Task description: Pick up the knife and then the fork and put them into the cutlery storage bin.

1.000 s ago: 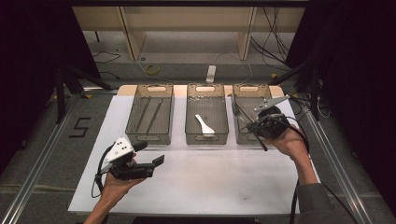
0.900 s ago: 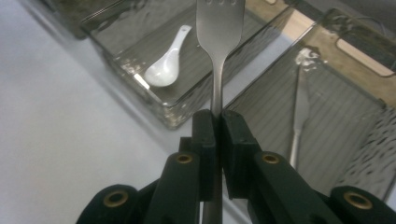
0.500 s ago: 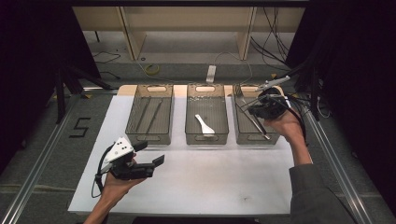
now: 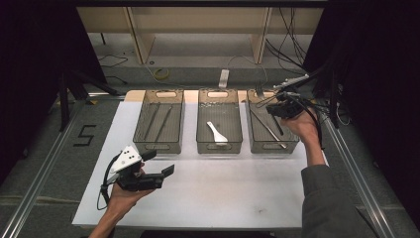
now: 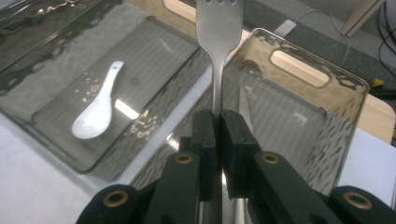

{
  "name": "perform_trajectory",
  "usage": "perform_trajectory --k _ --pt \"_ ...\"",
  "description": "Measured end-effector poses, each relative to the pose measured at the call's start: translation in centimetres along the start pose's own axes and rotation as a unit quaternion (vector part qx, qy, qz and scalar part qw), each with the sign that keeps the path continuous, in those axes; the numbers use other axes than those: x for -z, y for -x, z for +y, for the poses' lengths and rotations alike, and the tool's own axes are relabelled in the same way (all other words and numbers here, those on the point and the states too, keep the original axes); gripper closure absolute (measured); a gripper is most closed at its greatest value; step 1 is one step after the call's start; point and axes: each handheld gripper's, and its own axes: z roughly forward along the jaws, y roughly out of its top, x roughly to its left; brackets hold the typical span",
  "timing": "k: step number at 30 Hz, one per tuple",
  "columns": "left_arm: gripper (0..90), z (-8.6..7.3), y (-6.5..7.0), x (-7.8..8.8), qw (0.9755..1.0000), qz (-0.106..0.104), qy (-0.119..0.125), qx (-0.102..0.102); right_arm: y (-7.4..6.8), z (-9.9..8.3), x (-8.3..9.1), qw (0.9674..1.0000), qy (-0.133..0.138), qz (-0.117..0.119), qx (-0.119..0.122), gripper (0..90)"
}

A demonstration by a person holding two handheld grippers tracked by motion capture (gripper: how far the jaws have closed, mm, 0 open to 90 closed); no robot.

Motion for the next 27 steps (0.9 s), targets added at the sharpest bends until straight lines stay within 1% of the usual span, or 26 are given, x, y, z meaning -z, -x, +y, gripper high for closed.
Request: perform_trajectory --k 4,11,20,22,25,27 --pt "15.5 0.0 0.0 0.0 1.0000 0.000 0.001 -0.002 0.5 -0.1 -0.4 0.9999 0.000 -0.007 -0.008 85.3" --pt "15.5 0.0 0.0 0.0 1.0000 -0.001 0.001 0.000 1.3 -0.6 -1.2 0.9995 -0.006 -0.028 -0.015 85.2" --pt "15.5 0.0 0.0 0.0 1.0000 -0.001 0.001 0.000 2.1 -2.5 -2.5 0.9987 -0.014 -0.039 -0.032 85.2" --pt "15.5 0.0 0.0 0.0 1.0000 -0.001 0.000 0.000 2.2 -2.9 -2.7 0.9985 -0.014 -0.038 -0.037 85.2" --pt "15.5 0.0 0.1 0.0 1.0000 -0.001 0.000 0.000 2.3 -3.4 -3.0 0.9983 -0.018 -0.040 -0.038 85.2" --pt "15.5 0.0 0.1 0.0 1.0000 -0.001 0.000 0.000 2.4 -3.6 -3.0 0.9982 -0.016 -0.043 -0.038 85.2"
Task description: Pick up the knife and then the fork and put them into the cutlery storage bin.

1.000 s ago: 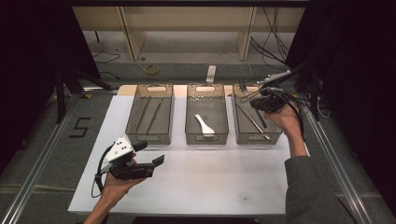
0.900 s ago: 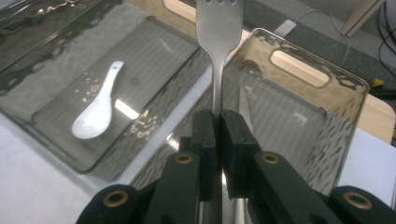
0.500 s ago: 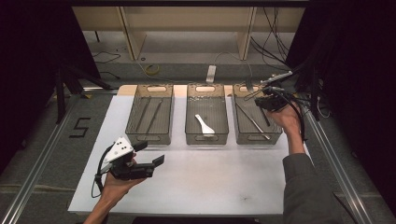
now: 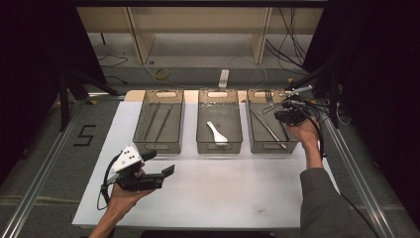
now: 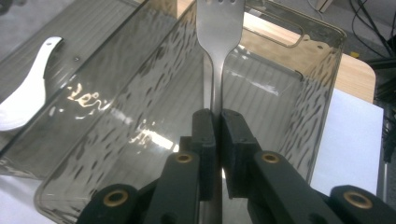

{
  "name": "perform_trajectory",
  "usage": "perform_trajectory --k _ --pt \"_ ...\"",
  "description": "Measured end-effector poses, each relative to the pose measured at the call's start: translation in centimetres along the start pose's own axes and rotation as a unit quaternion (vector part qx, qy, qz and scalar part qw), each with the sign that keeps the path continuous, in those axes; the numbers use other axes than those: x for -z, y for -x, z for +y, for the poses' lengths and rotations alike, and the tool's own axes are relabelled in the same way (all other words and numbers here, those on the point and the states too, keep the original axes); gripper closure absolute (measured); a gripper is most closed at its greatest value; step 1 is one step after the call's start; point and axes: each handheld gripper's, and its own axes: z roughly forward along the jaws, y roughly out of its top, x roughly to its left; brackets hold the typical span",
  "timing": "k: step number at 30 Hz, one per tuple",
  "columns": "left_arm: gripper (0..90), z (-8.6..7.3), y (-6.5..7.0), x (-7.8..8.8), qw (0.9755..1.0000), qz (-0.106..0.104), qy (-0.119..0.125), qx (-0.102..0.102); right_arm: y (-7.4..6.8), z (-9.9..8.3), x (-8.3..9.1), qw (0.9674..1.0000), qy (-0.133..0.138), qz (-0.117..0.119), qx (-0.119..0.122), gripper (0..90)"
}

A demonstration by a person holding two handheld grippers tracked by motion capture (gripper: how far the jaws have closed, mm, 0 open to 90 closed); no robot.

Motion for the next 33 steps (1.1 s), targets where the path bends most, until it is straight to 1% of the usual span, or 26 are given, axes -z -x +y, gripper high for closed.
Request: perform_trajectory --k 2,5,7,9,12,14,16,22,24,27,33 --pt "15.5 0.0 0.0 0.0 1.0000 0.000 0.000 0.000 0.1 -0.2 0.0 1.0000 -0.001 0.000 -0.001 85.2" --pt "15.5 0.0 0.0 0.0 1.0000 0.000 0.000 0.000 0.1 -0.4 -0.2 1.0000 -0.004 -0.001 0.003 85.2" --pt "15.5 0.0 0.0 0.0 1.0000 0.000 0.000 0.000 0.1 -0.6 -0.4 0.9999 -0.008 -0.005 0.006 85.1" --pt "15.5 0.0 0.0 0.0 1.0000 0.000 0.000 0.000 0.1 -0.9 -0.5 0.9999 -0.010 -0.004 0.006 85.2" --pt "15.5 0.0 0.0 0.0 1.0000 0.000 0.000 0.000 0.1 -1.2 -0.8 0.9998 -0.013 -0.007 0.013 85.1" --pt "15.5 0.0 0.0 0.0 1.0000 0.000 0.000 0.000 0.1 -1.3 -0.9 0.9998 -0.012 -0.007 0.011 85.1" --pt "15.5 0.0 0.0 0.0 1.0000 0.000 0.000 0.000 0.1 -1.4 -1.0 0.9998 -0.014 -0.006 0.009 85.1" --pt "15.5 0.0 0.0 0.0 1.0000 0.000 -0.001 -0.002 0.0 -1.8 -1.2 0.9996 -0.020 -0.005 0.018 85.1" --pt "15.5 0.0 0.0 -0.1 1.0000 0.000 -0.001 -0.002 -0.1 -1.8 -1.3 0.9996 -0.023 -0.005 0.017 85.1" --pt "15.5 0.0 0.1 -0.1 1.0000 -0.001 -0.001 -0.002 -0.1 -2.0 -1.6 0.9993 -0.028 -0.011 0.024 85.0" --pt "15.5 0.0 0.1 -0.1 1.0000 -0.001 -0.002 -0.002 -0.3 -2.0 -2.0 0.9989 -0.036 -0.012 0.028 85.0"
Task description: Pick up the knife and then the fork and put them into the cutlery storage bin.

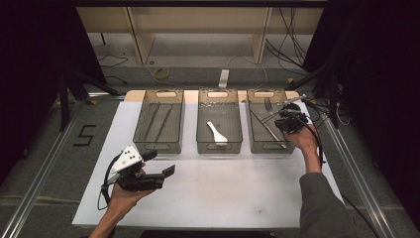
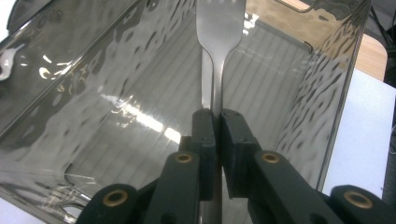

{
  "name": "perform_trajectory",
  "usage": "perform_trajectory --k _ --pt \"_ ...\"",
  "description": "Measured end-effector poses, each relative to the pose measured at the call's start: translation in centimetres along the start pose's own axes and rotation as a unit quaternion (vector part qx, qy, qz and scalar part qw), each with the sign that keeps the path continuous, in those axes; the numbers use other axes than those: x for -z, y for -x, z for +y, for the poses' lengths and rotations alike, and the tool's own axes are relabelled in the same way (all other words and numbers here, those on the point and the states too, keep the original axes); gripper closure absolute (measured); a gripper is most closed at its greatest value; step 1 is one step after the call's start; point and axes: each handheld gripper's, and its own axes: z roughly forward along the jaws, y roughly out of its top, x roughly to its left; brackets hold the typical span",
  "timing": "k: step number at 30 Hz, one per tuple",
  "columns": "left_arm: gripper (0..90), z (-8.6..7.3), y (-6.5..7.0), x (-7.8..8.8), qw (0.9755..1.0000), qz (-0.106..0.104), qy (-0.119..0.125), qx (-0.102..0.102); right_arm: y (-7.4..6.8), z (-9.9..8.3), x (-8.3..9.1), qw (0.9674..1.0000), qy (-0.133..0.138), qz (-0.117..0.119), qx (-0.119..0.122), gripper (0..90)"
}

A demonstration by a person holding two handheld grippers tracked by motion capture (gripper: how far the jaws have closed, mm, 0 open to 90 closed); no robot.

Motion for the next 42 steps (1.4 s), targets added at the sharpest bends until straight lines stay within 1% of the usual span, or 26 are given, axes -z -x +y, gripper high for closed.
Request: perform_trajectory --k 4,10,16,19,22,24,26,29,35,39,42 --pt "15.5 0.0 0.0 0.0 1.0000 0.000 0.000 -0.002 0.0 0.0 -0.1 1.0000 -0.005 -0.005 0.002 85.0" --pt "15.5 0.0 0.0 0.0 1.0000 0.000 0.000 -0.002 -0.1 0.0 -0.4 0.9999 -0.010 -0.004 0.001 84.8" --pt "15.5 0.0 0.0 0.0 1.0000 0.000 -0.001 -0.002 -0.2 -0.1 -0.9 0.9996 -0.025 -0.001 -0.010 83.3" --pt "15.5 0.0 0.0 0.1 1.0000 0.000 0.000 0.000 -0.3 -0.2 -1.0 0.9996 -0.023 0.007 -0.015 82.5" --pt "15.5 0.0 0.0 0.1 1.0000 0.001 0.001 0.001 -0.3 0.0 -0.7 0.9996 -0.021 0.006 -0.015 79.8" --pt "15.5 0.0 0.0 0.1 1.0000 0.000 0.001 0.001 -0.3 0.1 -0.5 0.9998 -0.014 0.005 -0.014 77.8" --pt "15.5 0.0 0.0 0.1 1.0000 0.000 0.000 0.000 -0.3 0.2 -0.2 0.9997 -0.008 0.009 -0.019 75.7" --pt "15.5 0.0 0.0 0.1 1.0000 0.000 0.000 0.000 -0.4 0.2 0.1 0.9997 -0.002 0.014 -0.020 72.4" --pt "15.5 0.0 0.0 0.1 1.0000 0.000 -0.002 0.000 -0.7 0.1 1.1 0.9981 0.023 0.043 -0.038 64.3" --pt "15.5 0.0 0.0 0.1 1.0000 0.000 -0.001 0.000 -1.3 0.0 1.8 0.9974 0.029 0.054 -0.039 54.4" --pt "15.5 0.0 0.0 0.1 1.0000 0.000 -0.001 0.000 -1.8 -0.2 2.3 0.9961 0.041 0.065 -0.043 48.2"
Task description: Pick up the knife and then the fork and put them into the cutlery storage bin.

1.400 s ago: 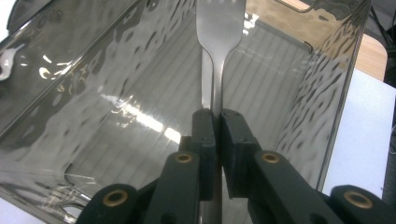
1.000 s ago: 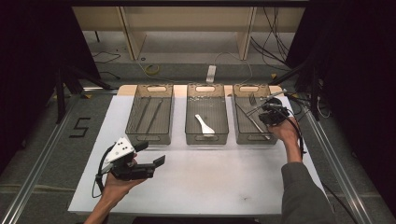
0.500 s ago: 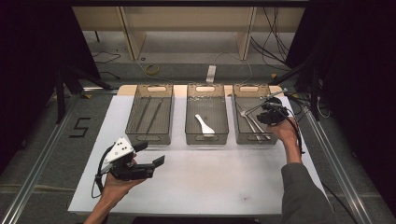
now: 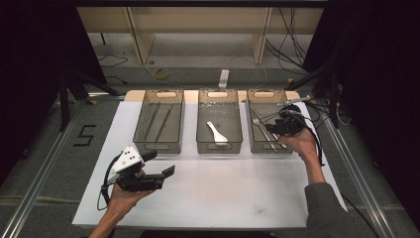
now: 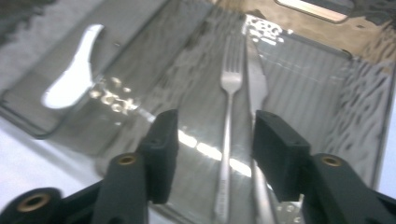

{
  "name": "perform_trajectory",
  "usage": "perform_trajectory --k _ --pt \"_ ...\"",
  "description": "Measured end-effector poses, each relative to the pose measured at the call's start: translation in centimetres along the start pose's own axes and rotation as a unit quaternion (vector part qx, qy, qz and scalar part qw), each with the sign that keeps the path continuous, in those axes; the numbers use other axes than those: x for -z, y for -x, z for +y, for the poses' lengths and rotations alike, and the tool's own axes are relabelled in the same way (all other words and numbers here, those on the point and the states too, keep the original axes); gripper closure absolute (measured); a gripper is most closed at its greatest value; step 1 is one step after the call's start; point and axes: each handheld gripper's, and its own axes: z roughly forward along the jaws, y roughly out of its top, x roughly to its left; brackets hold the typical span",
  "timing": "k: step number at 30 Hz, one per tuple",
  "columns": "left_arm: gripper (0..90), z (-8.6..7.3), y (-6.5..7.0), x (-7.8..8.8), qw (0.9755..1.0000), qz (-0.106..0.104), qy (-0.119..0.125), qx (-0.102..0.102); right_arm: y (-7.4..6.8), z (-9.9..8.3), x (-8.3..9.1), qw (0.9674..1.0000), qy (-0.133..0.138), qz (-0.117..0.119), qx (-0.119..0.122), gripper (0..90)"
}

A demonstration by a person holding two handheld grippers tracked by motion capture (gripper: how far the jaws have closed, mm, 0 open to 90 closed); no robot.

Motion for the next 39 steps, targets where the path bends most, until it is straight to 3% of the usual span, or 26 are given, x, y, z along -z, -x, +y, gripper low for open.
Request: perform_trajectory --k 10,22,32,39 --pt "15.5 0.0 0.0 0.0 1.0000 0.000 -0.002 0.000 -2.2 -0.9 1.5 0.9988 0.034 0.032 -0.015 35.4" --pt "15.5 0.0 0.0 -0.1 1.0000 -0.003 -0.002 -0.002 -4.7 -2.2 2.9 0.9963 0.078 0.036 -0.006 32.7" --pt "15.5 0.0 0.0 -0.1 1.0000 -0.007 -0.003 0.002 -6.4 -3.3 3.3 0.9939 0.096 0.054 -0.004 30.2" --pt "15.5 0.0 0.0 -0.1 1.0000 -0.009 -0.003 0.004 -7.5 -3.8 3.6 0.9903 0.118 0.074 -0.006 28.4"
